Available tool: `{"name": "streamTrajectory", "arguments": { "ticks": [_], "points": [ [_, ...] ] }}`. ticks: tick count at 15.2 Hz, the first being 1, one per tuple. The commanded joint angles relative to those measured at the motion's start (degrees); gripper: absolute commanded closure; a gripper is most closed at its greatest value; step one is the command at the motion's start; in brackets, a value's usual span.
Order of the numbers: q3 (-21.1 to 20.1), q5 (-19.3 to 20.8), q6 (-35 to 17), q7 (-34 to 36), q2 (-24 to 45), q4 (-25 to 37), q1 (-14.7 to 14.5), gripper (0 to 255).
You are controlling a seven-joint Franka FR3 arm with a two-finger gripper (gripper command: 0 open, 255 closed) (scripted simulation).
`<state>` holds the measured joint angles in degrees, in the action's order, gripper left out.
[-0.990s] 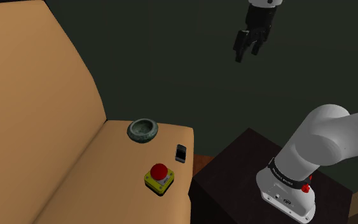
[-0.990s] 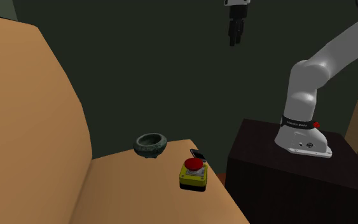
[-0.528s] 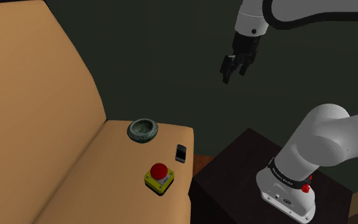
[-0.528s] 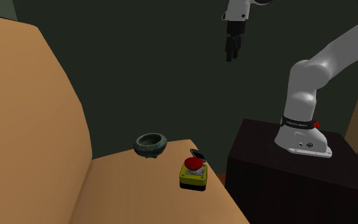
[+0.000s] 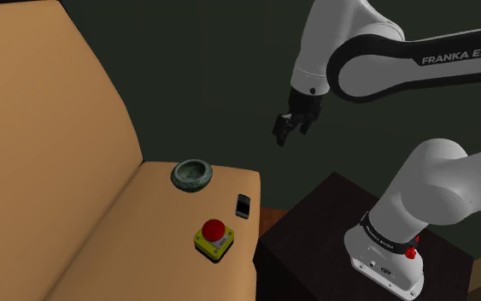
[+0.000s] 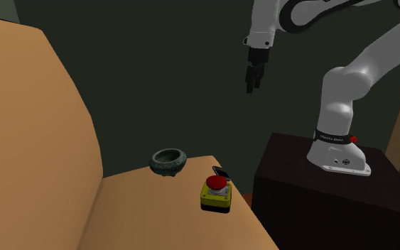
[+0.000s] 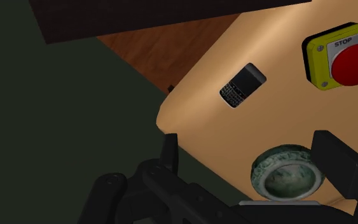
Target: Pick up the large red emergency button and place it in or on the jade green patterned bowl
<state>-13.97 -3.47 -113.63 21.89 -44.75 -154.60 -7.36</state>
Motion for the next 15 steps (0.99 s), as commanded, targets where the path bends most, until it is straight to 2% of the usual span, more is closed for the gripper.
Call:
{"name": "streamTrajectory", "arguments": {
  "ticks": [1, 6, 10, 13, 15],
  "points": [
    [-1.97, -1.45, -3.79, 2.06, 1.28, -1.91, -1.04, 0],
    [-7.56, -4.28, -14.95, 7.34, 8.02, -5.15, -2.79, 0],
    [-12.72, -5.03, -24.54, 12.29, 15.79, -5.96, -2.93, 0],
    [-17.27, -3.58, -31.80, 17.07, 22.80, -5.50, -1.57, 0],
    [-20.83, -0.82, -36.48, 21.34, 27.94, -4.68, 0.46, 0]
  ]
}}
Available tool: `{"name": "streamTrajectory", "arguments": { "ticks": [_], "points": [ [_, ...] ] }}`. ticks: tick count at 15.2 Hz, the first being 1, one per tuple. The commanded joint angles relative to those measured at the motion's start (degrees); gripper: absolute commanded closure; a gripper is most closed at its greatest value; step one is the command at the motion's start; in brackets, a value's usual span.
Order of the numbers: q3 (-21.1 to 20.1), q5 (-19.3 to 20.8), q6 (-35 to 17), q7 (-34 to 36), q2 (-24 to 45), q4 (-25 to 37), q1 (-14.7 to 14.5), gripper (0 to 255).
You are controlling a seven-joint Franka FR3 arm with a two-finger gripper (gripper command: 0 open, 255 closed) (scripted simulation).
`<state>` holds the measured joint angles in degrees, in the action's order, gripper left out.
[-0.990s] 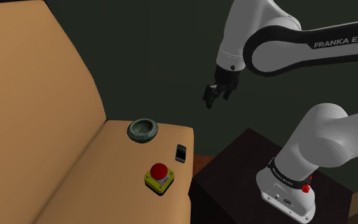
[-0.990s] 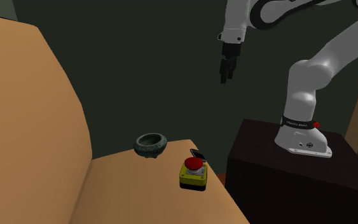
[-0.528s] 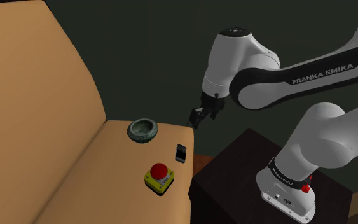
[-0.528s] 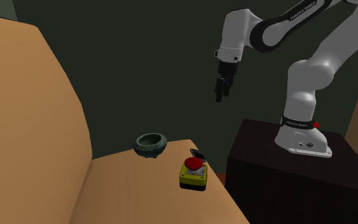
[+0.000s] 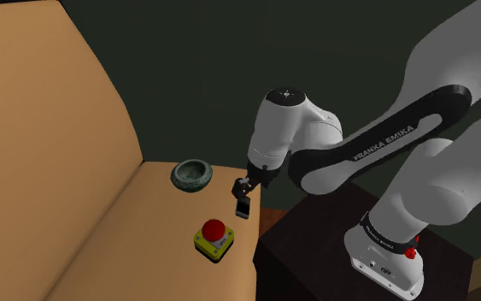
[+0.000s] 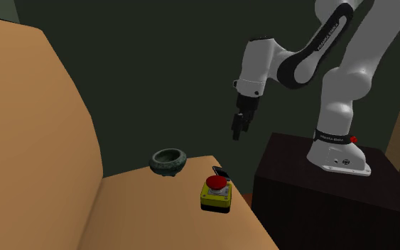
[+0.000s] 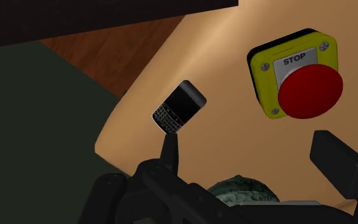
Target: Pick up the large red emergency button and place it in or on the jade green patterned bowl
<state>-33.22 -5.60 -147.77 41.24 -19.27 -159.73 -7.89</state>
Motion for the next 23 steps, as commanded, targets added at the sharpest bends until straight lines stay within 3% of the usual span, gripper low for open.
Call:
{"name": "streamTrajectory", "arguments": {
  "ticks": [1, 3, 4, 6, 8, 11, 19, 23],
  "points": [
    [-3.59, 3.55, -4.56, 4.68, 5.17, 1.01, 2.48, 0],
    [-8.09, 10.81, -8.57, 11.96, 10.99, 2.51, 6.60, 0],
    [-10.29, 16.53, -10.17, 17.07, 14.25, 3.53, 9.08, 0],
    [-12.61, 32.68, -11.66, 30.69, 21.79, 6.51, 12.74, 0],
    [-9.56, 47.84, -11.14, 43.56, 29.27, 10.44, 10.42, 0],
    [-1.26, 60.38, -10.73, 55.35, 37.63, 16.26, 1.30, 0],
    [5.88, 71.64, -11.86, 64.20, 45.74, 21.17, -4.32, 0],
    [6.31, 72.33, -11.95, 64.73, 46.27, 21.50, -4.62, 0]
  ]
}}
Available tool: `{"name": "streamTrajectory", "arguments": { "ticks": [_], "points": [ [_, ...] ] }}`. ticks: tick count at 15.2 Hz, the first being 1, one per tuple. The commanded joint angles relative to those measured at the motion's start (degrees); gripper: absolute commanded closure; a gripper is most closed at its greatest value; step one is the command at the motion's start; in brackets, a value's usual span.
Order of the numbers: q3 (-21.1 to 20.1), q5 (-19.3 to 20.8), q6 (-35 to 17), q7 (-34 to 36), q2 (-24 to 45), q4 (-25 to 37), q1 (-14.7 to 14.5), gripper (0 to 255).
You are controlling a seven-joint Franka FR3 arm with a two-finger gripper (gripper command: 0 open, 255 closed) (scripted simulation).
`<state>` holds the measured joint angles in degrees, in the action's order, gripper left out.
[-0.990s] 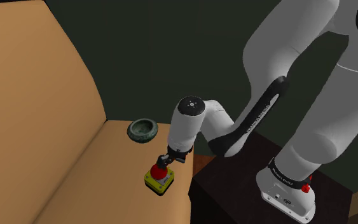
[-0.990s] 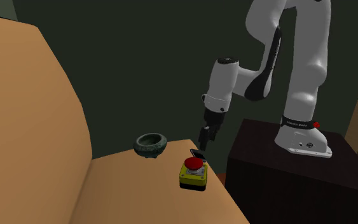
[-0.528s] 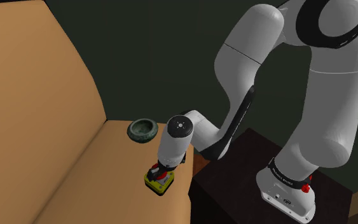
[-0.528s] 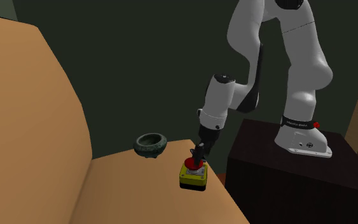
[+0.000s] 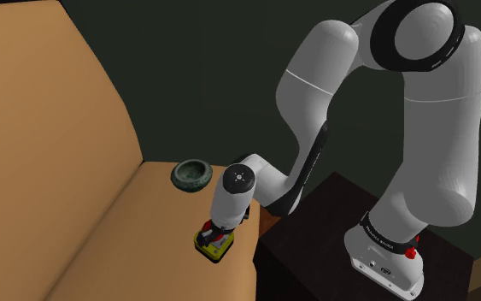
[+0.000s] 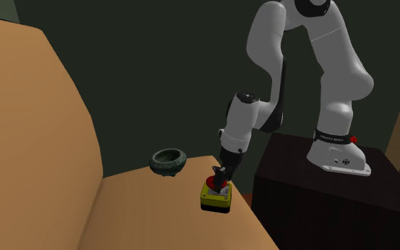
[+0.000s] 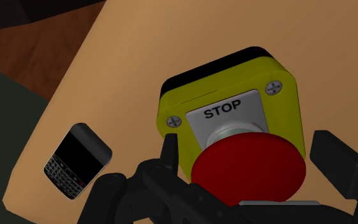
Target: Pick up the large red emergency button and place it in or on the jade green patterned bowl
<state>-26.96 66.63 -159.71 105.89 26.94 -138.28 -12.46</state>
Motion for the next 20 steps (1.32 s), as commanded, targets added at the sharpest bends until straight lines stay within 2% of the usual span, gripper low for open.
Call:
{"name": "streamTrajectory", "arguments": {
  "ticks": [1, 4, 5, 14, 20],
  "points": [
    [0.06, 0.10, -0.01, 0.09, 0.06, 0.04, -0.05, 0],
    [0.05, 0.09, -0.01, 0.08, 0.05, 0.03, -0.04, 0],
    [0.05, 0.09, -0.01, 0.08, 0.05, 0.03, -0.04, 255],
    [0.05, 0.10, -0.01, 0.09, 0.06, 0.04, -0.05, 255],
    [-4.89, -8.18, 1.23, -6.79, -5.28, -2.65, 3.85, 255]
  ]
}}
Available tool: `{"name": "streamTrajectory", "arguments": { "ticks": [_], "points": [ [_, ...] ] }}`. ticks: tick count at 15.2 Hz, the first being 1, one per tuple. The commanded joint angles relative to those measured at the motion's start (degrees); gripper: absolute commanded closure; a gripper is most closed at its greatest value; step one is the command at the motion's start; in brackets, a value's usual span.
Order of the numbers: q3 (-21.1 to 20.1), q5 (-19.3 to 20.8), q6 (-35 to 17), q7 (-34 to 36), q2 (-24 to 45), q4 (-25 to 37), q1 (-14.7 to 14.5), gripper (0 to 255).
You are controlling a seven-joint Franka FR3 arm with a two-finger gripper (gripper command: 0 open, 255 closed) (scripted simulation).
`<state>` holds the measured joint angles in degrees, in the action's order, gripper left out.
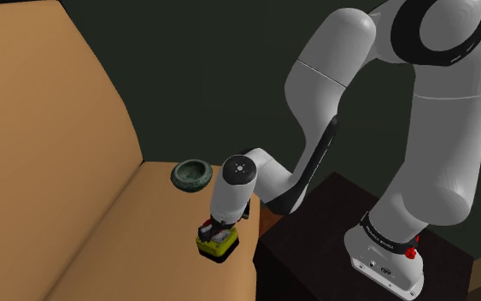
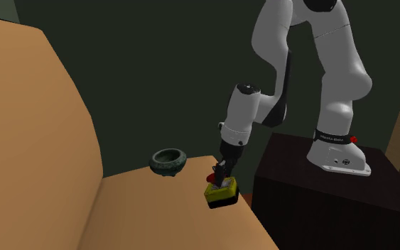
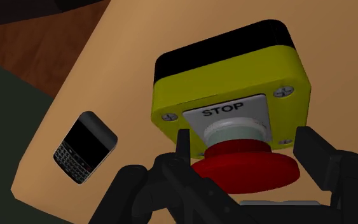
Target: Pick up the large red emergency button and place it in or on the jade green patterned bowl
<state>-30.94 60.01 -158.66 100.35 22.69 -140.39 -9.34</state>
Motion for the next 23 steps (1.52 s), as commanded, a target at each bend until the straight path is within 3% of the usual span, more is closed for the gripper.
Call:
{"name": "streamTrajectory", "arguments": {
  "ticks": [1, 9, 16, 23],
  "points": [
    [-1.83, -3.04, 0.41, -2.46, -1.94, -0.94, 1.43, 255],
    [-9.76, -16.46, 2.28, -13.09, -9.53, -3.73, 7.45, 255],
    [-16.73, -31.26, 4.26, -24.40, -17.15, -5.37, 12.29, 255],
    [-19.43, -47.48, 7.64, -36.68, -25.56, -5.77, 12.89, 255]
  ]
}}
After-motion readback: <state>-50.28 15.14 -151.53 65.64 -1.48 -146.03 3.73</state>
